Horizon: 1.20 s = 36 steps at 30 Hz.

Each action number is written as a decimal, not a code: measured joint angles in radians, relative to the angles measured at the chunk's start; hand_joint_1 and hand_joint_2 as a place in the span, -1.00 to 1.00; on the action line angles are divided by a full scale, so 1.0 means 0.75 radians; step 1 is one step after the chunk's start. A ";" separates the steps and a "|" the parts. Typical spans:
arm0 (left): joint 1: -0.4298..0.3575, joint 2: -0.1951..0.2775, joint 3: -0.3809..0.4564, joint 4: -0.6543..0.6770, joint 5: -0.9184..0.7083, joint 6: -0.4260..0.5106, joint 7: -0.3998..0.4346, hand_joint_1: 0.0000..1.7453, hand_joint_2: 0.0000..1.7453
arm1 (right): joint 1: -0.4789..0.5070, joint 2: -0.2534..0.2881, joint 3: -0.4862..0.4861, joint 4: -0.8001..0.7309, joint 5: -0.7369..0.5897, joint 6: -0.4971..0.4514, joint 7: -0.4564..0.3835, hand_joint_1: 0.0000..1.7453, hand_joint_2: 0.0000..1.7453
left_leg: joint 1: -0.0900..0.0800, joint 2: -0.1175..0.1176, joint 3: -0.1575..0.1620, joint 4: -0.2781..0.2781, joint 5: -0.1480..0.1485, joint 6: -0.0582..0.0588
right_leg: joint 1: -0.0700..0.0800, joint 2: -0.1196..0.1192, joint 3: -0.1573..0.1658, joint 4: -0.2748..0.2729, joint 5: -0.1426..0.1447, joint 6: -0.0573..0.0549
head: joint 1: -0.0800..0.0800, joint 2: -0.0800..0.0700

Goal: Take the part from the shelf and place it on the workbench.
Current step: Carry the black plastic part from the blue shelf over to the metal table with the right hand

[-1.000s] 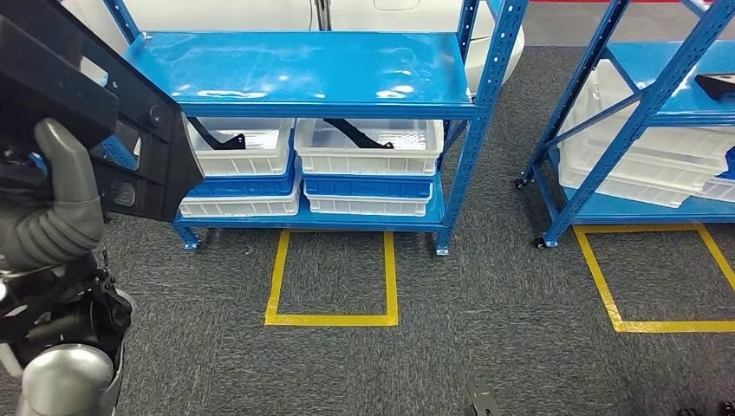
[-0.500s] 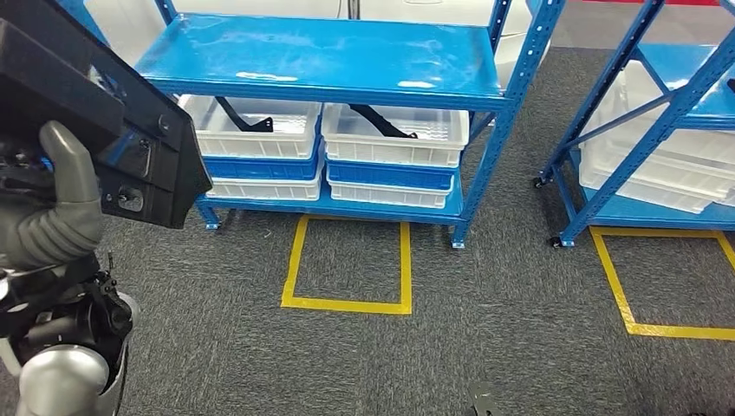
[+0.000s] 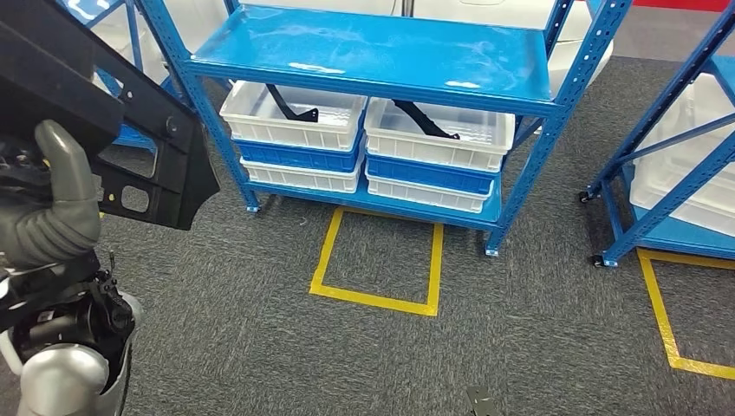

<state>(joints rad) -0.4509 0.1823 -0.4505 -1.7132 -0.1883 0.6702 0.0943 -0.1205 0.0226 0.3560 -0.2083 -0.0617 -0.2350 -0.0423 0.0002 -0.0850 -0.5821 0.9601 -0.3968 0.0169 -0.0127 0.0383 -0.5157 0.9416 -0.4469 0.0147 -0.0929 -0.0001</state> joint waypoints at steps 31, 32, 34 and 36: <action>-0.022 0.003 0.017 -0.001 -0.001 -0.003 0.025 1.00 1.00 | -0.005 0.001 0.009 0.000 -0.004 0.020 -0.009 -1.00 -1.00 | 0.020 -0.003 -0.027 0.043 -0.022 -0.020 | -0.017 -0.004 -0.032 0.040 -0.010 0.022 | -0.006 0.000; -0.024 0.003 0.017 0.000 -0.001 -0.003 0.025 1.00 1.00 | -0.005 0.001 0.009 0.000 -0.003 0.020 -0.009 -1.00 -1.00 | 0.019 0.036 -0.059 0.111 -0.059 -0.026 | -0.016 -0.022 -0.032 0.038 -0.008 0.015 | -0.009 0.000; -0.024 0.003 0.016 0.000 -0.001 -0.003 0.026 1.00 1.00 | -0.003 0.001 0.009 0.000 -0.001 0.021 -0.008 -1.00 -1.00 | 0.018 0.085 -0.147 0.305 -0.144 -0.035 | -0.011 -0.057 -0.034 0.038 -0.009 0.007 | -0.012 0.000; -0.021 0.003 0.016 0.000 -0.001 -0.004 0.026 1.00 1.00 | -0.003 0.000 0.010 0.000 0.002 0.023 -0.007 -1.00 -1.00 | 0.018 0.092 -0.191 0.404 -0.168 -0.034 | -0.007 -0.092 -0.034 0.038 -0.011 0.006 | -0.012 0.000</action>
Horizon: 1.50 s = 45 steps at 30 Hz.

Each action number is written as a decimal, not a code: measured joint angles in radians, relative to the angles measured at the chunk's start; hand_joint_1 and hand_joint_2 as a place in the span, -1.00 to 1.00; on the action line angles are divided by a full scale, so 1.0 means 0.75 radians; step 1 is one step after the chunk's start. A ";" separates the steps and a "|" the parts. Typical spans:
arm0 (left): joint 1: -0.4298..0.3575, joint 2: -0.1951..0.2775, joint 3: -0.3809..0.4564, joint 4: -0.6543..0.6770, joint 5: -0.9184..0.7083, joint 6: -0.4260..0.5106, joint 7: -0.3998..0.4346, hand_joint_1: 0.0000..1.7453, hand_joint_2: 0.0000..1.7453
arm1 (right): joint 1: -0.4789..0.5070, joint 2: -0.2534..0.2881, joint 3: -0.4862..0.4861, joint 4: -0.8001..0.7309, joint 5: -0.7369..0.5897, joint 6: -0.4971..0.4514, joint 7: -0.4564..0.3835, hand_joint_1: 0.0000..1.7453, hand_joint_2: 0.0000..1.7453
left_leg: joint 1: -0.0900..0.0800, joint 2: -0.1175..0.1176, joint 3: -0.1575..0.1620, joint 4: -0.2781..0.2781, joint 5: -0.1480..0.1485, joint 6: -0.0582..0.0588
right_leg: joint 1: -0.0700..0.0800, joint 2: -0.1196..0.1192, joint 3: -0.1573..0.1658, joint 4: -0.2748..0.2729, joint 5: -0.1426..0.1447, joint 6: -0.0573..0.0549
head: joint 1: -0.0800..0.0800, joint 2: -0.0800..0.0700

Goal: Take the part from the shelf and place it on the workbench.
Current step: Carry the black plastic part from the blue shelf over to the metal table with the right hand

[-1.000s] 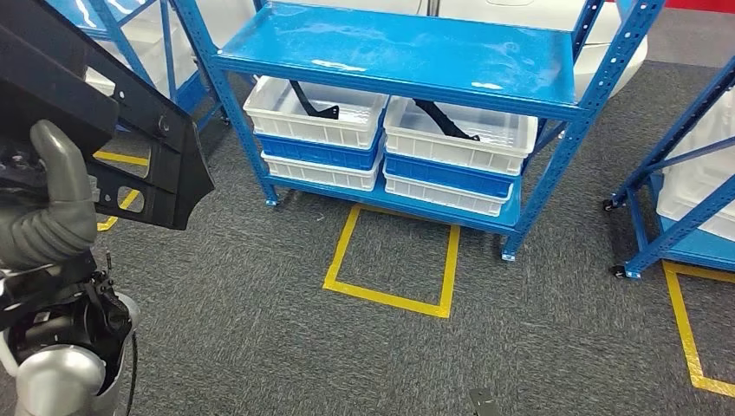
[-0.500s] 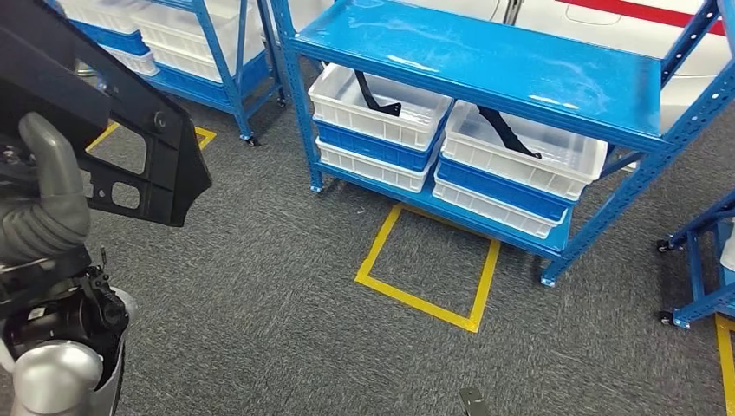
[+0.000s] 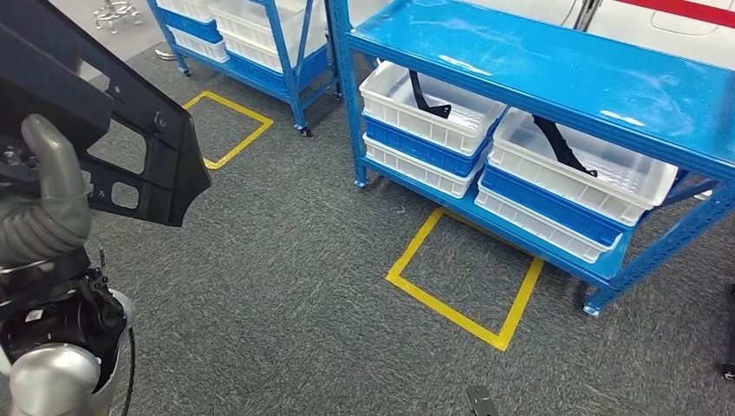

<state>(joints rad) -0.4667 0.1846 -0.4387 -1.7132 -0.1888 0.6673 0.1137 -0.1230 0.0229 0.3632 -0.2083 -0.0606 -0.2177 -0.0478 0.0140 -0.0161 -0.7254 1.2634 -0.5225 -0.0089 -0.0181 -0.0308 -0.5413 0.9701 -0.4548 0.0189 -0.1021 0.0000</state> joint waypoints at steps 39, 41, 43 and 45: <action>-0.004 0.002 0.002 -0.001 -0.019 -0.006 0.004 1.00 1.00 | -0.003 -0.004 0.023 0.000 -0.011 0.031 -0.014 -1.00 -1.00 | 0.003 0.051 0.069 -0.191 0.115 -0.001 | -0.006 -0.048 0.001 0.005 -0.010 0.012 | 0.003 0.000; -0.009 0.002 0.002 -0.001 -0.020 -0.006 0.003 1.00 1.00 | -0.007 -0.003 0.023 0.000 -0.012 0.034 -0.015 -1.00 -1.00 | -0.007 0.072 0.152 -0.364 0.179 0.029 | -0.002 -0.065 0.000 0.039 -0.051 0.038 | 0.007 0.000; -0.011 0.001 0.002 -0.001 -0.021 -0.006 0.002 1.00 1.00 | -0.007 -0.004 0.023 0.000 -0.013 0.038 -0.017 -1.00 -1.00 | -0.011 0.034 0.172 -0.413 0.193 0.060 | 0.000 -0.016 -0.068 0.199 -0.143 0.053 | 0.011 0.000; -0.008 0.001 0.000 -0.001 -0.022 -0.006 0.002 1.00 1.00 | -0.002 -0.004 0.024 0.000 -0.015 0.039 -0.018 -1.00 -1.00 | -0.014 -0.009 0.173 -0.413 0.193 0.068 | 0.002 0.031 -0.161 0.376 -0.204 0.050 | 0.012 0.000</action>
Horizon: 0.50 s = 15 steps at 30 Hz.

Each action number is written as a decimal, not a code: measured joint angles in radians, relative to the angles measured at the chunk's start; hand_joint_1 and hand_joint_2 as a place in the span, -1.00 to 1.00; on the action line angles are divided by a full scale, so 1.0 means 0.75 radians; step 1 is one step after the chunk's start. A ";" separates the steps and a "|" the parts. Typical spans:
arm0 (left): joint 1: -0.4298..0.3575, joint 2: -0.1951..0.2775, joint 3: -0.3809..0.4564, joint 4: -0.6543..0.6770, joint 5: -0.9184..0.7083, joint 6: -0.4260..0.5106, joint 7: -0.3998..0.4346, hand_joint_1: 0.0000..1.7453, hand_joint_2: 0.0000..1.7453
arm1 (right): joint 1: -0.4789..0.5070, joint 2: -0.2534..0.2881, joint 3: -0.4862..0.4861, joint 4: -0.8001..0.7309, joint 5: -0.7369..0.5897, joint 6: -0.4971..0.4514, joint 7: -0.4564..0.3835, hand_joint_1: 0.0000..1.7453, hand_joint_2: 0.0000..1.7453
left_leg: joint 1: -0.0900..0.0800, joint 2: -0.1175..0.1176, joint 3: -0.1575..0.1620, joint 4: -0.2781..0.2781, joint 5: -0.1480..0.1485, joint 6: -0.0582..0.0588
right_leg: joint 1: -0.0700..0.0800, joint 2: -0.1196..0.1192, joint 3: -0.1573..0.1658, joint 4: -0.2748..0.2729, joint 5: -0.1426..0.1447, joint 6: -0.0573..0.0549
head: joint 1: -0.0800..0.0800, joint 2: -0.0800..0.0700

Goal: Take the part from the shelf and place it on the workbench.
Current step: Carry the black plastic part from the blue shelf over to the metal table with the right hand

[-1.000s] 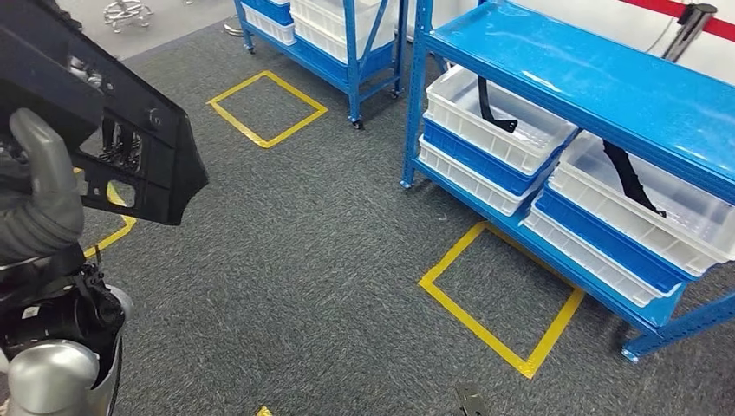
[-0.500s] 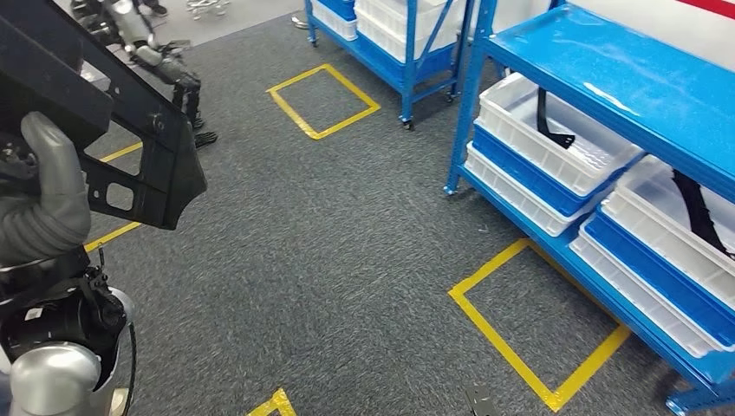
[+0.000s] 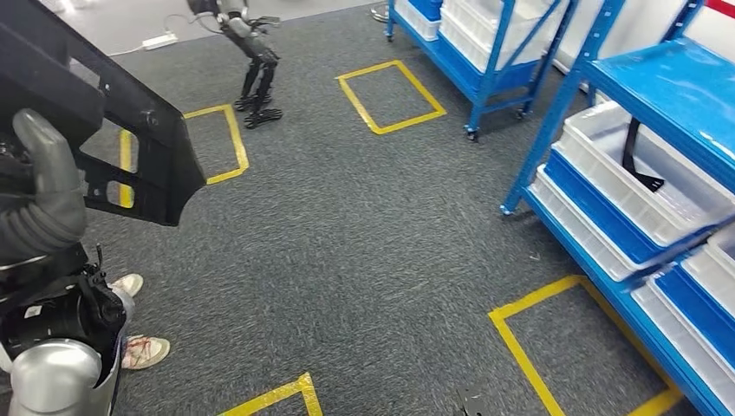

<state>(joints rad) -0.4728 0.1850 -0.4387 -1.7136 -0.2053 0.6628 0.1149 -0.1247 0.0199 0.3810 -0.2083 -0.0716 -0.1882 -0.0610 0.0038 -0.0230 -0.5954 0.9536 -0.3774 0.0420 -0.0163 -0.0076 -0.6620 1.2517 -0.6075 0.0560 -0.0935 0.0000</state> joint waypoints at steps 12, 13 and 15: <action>-0.008 0.002 0.000 0.000 -0.017 -0.019 0.024 1.00 1.00 | -0.005 0.003 0.005 0.000 0.006 0.001 -0.008 -1.00 -1.00 | 0.005 -0.073 -0.075 0.117 -0.053 -0.054 | -0.003 0.052 0.144 -0.378 0.216 -0.048 | -0.007 0.000; -0.011 0.002 0.000 0.001 -0.017 -0.020 0.025 1.00 1.00 | -0.004 0.002 0.005 0.000 0.006 0.000 -0.009 -1.00 -1.00 | 0.004 -0.031 -0.117 0.204 -0.093 -0.061 | 0.000 0.033 0.146 -0.379 0.214 -0.052 | -0.009 0.000; -0.010 0.002 -0.002 0.003 -0.016 -0.021 0.026 1.00 1.00 | -0.002 0.002 0.007 0.000 0.006 -0.001 -0.009 -1.00 -1.00 | 0.010 -0.001 -0.200 0.369 -0.151 -0.071 | 0.005 -0.005 0.148 -0.378 0.209 -0.056 | -0.010 0.000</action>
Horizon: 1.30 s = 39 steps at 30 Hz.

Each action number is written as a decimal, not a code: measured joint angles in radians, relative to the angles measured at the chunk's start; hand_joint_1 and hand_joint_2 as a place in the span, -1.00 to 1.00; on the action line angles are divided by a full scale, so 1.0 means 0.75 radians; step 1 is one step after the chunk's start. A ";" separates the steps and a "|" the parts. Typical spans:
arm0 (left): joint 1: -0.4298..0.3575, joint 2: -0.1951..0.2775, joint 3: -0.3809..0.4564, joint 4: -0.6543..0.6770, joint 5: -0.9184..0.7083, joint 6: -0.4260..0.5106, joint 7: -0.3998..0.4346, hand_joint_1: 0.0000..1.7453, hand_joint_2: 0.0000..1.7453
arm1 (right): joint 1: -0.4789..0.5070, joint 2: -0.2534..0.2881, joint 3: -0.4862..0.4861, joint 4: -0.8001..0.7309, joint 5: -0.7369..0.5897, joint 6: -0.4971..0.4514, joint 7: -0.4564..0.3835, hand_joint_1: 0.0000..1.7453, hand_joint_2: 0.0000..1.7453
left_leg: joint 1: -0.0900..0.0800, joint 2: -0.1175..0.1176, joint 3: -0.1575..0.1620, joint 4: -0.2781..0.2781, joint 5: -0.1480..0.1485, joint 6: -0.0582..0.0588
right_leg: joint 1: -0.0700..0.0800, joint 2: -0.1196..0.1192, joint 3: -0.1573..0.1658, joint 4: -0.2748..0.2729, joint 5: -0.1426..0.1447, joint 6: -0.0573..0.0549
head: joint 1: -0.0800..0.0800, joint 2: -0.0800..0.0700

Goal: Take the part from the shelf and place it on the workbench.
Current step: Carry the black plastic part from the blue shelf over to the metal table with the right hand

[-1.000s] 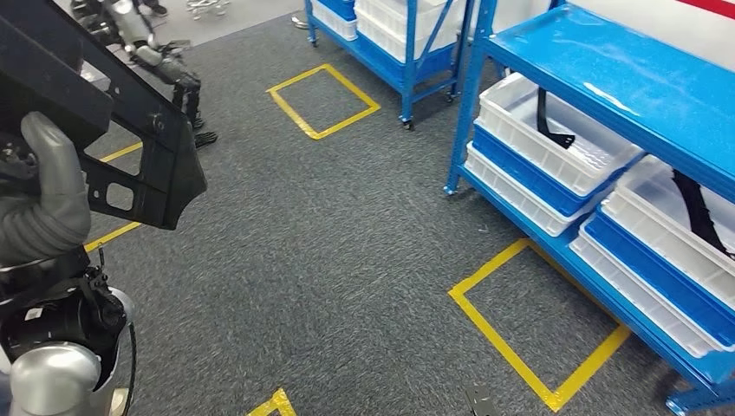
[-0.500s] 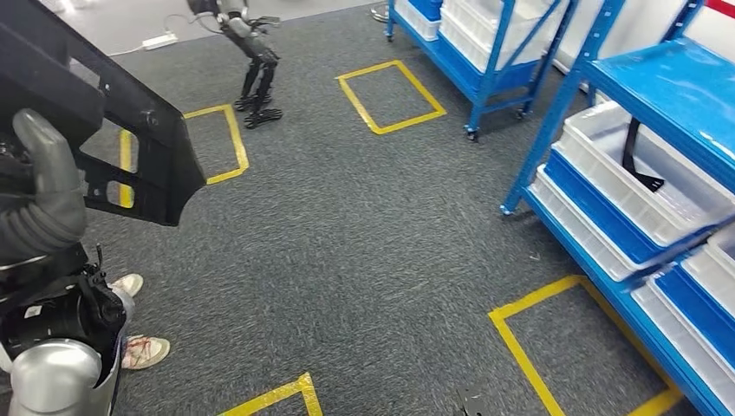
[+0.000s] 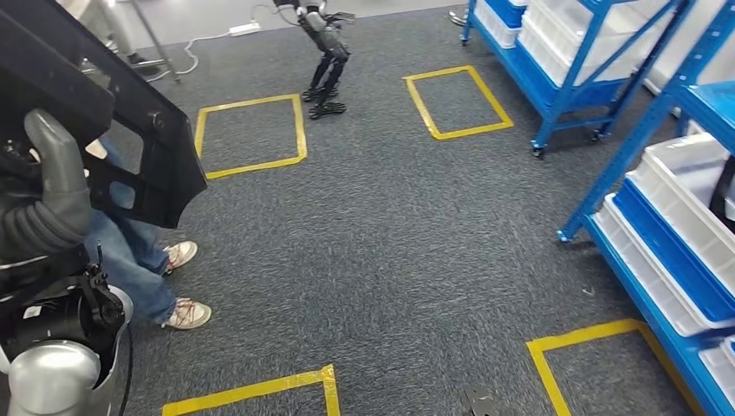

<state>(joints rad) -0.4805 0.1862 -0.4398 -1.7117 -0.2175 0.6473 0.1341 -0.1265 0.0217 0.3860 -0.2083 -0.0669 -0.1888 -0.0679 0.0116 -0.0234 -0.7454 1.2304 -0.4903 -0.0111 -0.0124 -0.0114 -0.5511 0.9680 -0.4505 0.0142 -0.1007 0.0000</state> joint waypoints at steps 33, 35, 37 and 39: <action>0.019 0.002 0.003 0.005 -0.009 0.004 0.000 1.00 1.00 | -0.002 0.012 0.015 0.000 -0.015 -0.014 -0.021 -1.00 -1.00 | -0.008 0.015 0.007 -0.004 0.024 0.014 | 0.009 -0.057 0.004 0.007 -0.013 -0.005 | -0.005 0.000; 0.017 0.002 0.003 0.005 -0.010 0.004 0.000 1.00 1.00 | -0.004 0.013 0.015 0.000 -0.015 -0.014 -0.021 -1.00 -1.00 | -0.019 0.064 0.110 -0.202 0.105 0.026 | 0.011 -0.090 0.015 0.006 -0.022 -0.003 | -0.005 0.000; 0.016 0.002 0.003 0.005 -0.011 0.004 0.000 1.00 1.00 | -0.005 0.014 0.015 0.000 -0.016 -0.013 -0.022 -1.00 -1.00 | -0.035 0.110 0.183 -0.335 0.143 0.041 | 0.017 -0.115 0.024 0.006 -0.031 0.005 | -0.004 0.000; 0.015 0.003 0.004 0.004 -0.012 0.006 0.000 1.00 1.00 | -0.007 0.016 0.016 0.000 -0.016 -0.011 -0.023 -1.00 -1.00 | -0.046 0.098 0.194 -0.356 0.145 0.053 | 0.020 -0.138 0.031 0.003 -0.037 0.016 | -0.004 0.000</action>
<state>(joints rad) -0.4689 0.1882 -0.4366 -1.7083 -0.2264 0.6516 0.1343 -0.1319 0.0337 0.3978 -0.2083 -0.0792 -0.1972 -0.0848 -0.0226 0.0503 -0.5996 0.9633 -0.3812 0.0285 0.0023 -0.1148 -0.5281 0.9703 -0.4781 0.0258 -0.1034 0.0000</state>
